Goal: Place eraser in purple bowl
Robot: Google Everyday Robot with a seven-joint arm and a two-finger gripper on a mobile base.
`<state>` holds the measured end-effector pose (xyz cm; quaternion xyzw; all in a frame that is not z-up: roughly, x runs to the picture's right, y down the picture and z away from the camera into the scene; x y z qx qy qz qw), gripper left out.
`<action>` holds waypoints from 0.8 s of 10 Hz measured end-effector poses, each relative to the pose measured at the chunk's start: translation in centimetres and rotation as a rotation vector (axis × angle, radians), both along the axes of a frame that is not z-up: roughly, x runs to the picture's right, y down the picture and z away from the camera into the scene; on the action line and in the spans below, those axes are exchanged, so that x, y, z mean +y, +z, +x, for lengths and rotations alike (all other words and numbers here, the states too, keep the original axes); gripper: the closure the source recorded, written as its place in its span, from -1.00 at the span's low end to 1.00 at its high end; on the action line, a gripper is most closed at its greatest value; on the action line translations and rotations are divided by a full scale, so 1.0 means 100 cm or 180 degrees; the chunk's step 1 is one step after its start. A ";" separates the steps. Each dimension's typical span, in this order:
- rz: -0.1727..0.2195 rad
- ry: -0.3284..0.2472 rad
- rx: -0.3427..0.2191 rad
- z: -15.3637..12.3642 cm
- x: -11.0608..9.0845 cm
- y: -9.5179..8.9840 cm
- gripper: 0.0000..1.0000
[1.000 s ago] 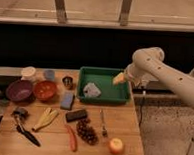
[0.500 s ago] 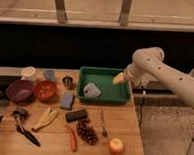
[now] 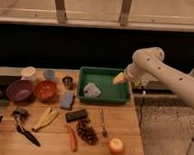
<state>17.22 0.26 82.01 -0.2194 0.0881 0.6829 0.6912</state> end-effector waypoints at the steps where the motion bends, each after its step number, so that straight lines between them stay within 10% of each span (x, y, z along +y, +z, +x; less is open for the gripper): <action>1: 0.0005 -0.0009 -0.0023 -0.001 0.000 0.000 -0.51; 8: -0.0089 -0.0384 -0.0516 -0.086 0.027 -0.016 -0.51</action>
